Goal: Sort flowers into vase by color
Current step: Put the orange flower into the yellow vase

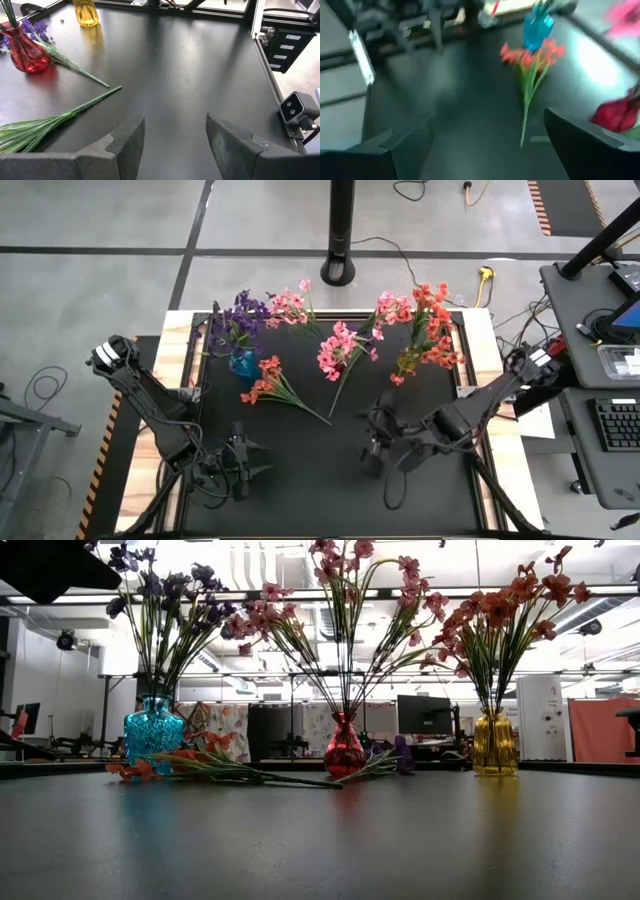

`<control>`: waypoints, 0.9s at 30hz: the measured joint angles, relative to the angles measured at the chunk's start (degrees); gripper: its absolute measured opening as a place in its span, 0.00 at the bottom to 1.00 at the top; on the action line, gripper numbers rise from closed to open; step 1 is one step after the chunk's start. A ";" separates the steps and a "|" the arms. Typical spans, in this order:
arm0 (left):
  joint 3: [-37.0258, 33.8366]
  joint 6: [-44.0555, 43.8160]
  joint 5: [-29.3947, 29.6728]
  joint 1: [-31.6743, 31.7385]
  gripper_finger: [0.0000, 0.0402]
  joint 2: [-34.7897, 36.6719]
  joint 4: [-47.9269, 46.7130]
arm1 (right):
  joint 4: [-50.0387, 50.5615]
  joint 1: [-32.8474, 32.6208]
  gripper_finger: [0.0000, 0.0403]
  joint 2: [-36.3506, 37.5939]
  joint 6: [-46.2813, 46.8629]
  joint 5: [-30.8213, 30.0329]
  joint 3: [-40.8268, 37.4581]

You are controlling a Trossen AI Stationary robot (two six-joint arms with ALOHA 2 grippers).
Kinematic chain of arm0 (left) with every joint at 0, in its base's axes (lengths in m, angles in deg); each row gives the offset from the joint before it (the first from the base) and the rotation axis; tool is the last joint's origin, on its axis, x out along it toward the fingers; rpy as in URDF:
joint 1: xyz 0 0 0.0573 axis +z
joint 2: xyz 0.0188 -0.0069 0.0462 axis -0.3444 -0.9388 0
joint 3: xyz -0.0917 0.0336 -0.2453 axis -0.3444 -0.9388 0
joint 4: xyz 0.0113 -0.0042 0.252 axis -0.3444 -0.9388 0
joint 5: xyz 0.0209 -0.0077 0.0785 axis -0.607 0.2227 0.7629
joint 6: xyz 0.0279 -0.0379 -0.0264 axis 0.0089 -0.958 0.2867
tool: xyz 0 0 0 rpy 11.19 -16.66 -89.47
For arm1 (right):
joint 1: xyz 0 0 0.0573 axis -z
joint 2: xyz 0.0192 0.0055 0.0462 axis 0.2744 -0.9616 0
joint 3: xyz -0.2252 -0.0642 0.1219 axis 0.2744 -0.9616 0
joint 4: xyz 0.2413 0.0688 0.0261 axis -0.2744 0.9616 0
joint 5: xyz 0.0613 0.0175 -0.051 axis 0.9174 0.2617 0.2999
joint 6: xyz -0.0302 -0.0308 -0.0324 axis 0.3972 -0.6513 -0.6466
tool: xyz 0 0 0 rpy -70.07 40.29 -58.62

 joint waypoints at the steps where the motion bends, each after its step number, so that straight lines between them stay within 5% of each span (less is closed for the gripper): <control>1: 0.00 0.00 0.00 0.00 0.48 0.00 -0.02 | 0.99 0.00 0.89 -0.26 1.12 1.54 -0.01; 18: 4.27 12.98 -0.02 0.39 0.48 0.07 -1.97 | 4.13 1.78 0.89 -9.33 2.93 2.41 -0.15; 27: 8.84 15.68 1.92 0.39 0.48 0.13 -10.21 | -7.26 6.65 0.89 -18.56 -2.01 1.92 -0.22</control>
